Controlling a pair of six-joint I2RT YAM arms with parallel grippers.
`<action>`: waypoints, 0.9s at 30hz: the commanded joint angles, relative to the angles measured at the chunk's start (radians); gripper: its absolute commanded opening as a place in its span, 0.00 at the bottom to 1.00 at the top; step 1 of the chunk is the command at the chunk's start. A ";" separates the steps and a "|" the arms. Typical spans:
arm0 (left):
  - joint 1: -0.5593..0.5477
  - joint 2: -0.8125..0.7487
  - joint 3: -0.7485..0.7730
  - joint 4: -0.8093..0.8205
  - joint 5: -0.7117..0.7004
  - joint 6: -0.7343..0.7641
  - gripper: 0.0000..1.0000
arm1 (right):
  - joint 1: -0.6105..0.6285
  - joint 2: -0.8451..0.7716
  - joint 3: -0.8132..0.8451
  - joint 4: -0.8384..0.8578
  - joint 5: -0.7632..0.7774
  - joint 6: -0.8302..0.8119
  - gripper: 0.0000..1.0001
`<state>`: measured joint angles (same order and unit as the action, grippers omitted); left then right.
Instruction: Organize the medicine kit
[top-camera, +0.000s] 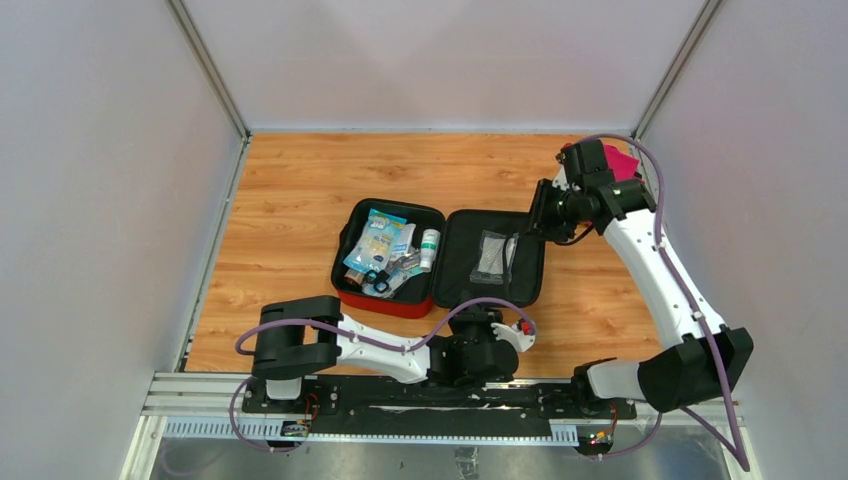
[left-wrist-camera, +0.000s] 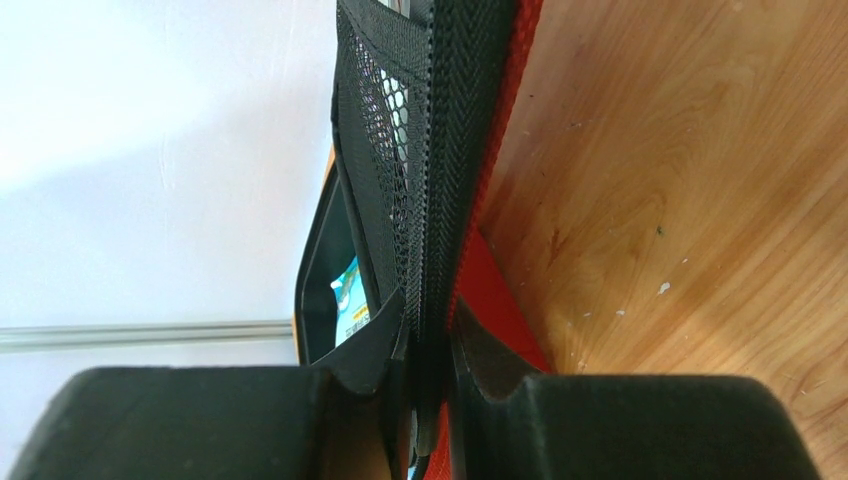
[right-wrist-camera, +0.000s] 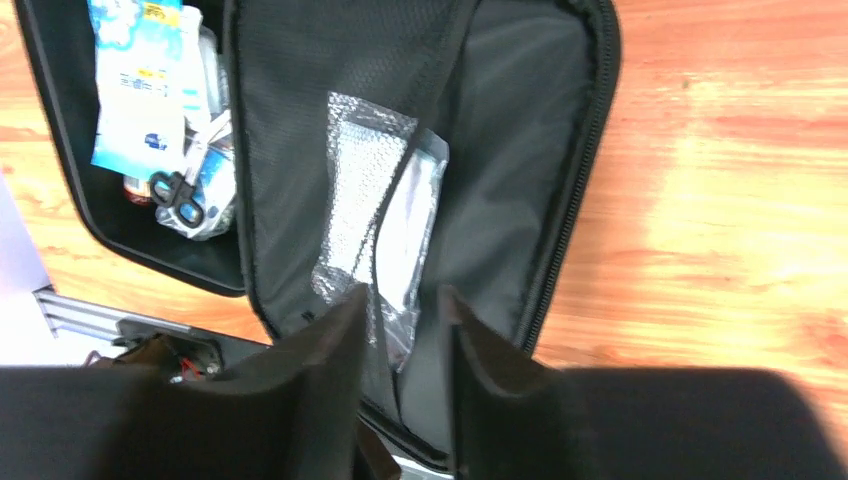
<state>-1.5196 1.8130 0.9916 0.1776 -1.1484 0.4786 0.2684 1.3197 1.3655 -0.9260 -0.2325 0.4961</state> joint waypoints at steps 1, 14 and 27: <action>0.001 -0.039 -0.007 0.027 -0.056 -0.026 0.13 | 0.014 -0.019 -0.009 -0.076 0.082 -0.026 0.32; 0.001 -0.038 -0.005 0.027 -0.060 -0.026 0.13 | 0.016 0.113 -0.063 -0.011 -0.057 -0.019 0.10; 0.001 -0.040 -0.004 0.027 -0.066 -0.022 0.13 | 0.101 0.226 -0.086 0.073 -0.129 0.007 0.07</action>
<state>-1.5196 1.8111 0.9909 0.1780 -1.1496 0.4751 0.3336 1.5227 1.2926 -0.8791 -0.3183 0.4858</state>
